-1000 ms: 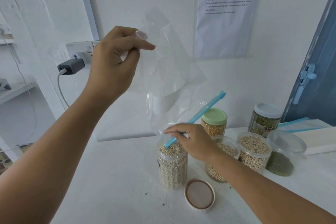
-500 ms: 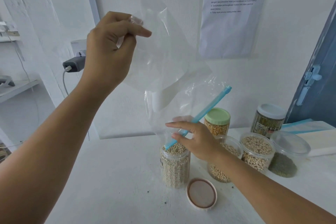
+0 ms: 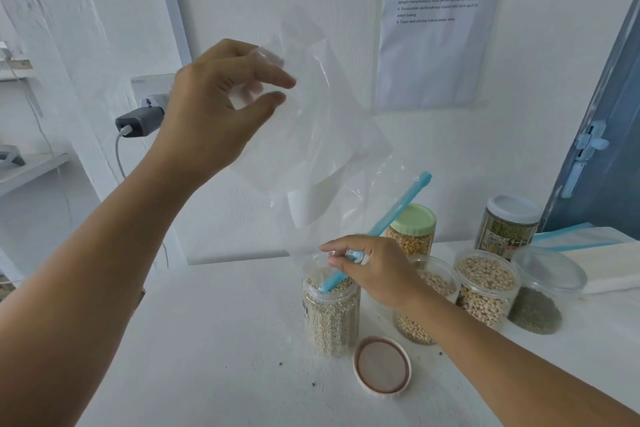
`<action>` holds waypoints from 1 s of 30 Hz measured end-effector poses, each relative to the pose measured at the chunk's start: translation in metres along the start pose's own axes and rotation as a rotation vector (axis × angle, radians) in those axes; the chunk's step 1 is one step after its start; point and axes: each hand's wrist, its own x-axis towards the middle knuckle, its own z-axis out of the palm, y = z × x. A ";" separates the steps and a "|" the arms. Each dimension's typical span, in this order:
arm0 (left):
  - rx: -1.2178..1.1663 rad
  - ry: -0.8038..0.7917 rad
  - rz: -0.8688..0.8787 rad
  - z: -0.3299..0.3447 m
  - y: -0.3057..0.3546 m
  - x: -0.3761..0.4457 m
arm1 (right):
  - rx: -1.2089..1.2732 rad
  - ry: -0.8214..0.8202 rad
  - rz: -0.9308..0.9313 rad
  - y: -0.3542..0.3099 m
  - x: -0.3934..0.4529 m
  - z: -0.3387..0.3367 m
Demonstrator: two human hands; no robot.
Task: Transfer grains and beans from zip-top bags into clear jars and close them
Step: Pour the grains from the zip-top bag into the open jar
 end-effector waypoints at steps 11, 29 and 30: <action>-0.045 -0.083 -0.009 -0.021 0.000 0.013 | -0.082 -0.014 -0.024 0.004 0.001 -0.010; -0.142 0.016 -0.159 0.003 0.012 -0.014 | -0.103 0.020 -0.011 0.004 0.004 -0.001; -0.139 0.016 -0.158 0.003 0.013 -0.014 | -0.096 0.024 -0.006 0.004 0.005 -0.002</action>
